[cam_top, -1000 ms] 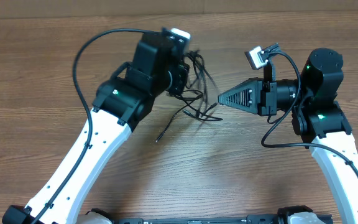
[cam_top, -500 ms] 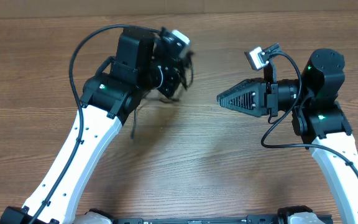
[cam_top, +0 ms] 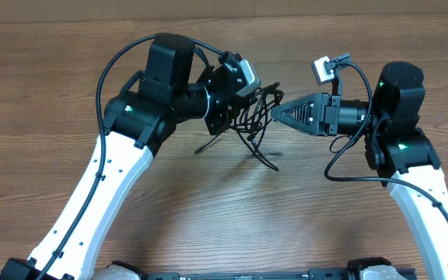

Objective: Untangle cables

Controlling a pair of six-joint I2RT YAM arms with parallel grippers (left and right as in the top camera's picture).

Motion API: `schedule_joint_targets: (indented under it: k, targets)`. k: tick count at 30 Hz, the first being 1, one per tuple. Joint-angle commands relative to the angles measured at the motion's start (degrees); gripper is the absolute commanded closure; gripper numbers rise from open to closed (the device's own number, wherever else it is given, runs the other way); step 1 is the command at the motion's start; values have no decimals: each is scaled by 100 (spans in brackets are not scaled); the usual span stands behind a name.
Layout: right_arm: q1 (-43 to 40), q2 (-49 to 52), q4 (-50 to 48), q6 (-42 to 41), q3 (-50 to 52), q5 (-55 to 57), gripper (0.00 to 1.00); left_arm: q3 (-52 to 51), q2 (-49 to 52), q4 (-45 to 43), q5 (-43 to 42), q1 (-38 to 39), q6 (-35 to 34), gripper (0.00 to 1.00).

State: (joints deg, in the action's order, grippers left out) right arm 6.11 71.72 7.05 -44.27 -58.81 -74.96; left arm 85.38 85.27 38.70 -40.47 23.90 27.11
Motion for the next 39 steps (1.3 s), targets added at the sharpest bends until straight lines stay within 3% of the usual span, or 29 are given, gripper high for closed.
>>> schedule_joint_targets:
  k: [1, 14, 19, 29, 34, 39]
  targets:
    - [26, -87, -50, -269, -46, 186, 38, 28, -96, -66, -566, 61, 315, 96]
    - [26, -87, -369, -748, -46, 181, 40, 26, -90, -210, -442, 256, 308, 96]
    - [31, -87, -509, -922, -46, 179, 54, 26, -90, -284, -254, 289, 245, 96]
    - [136, -87, -535, -1062, -46, 186, 56, 26, -15, -629, -238, 363, -39, 96]
    - [170, -87, -551, -1130, -46, 184, 69, 26, -13, -688, 151, 363, -160, 96]
    - [365, -87, -693, -1154, -46, 208, 66, 26, -11, -710, 33, 367, -210, 96]
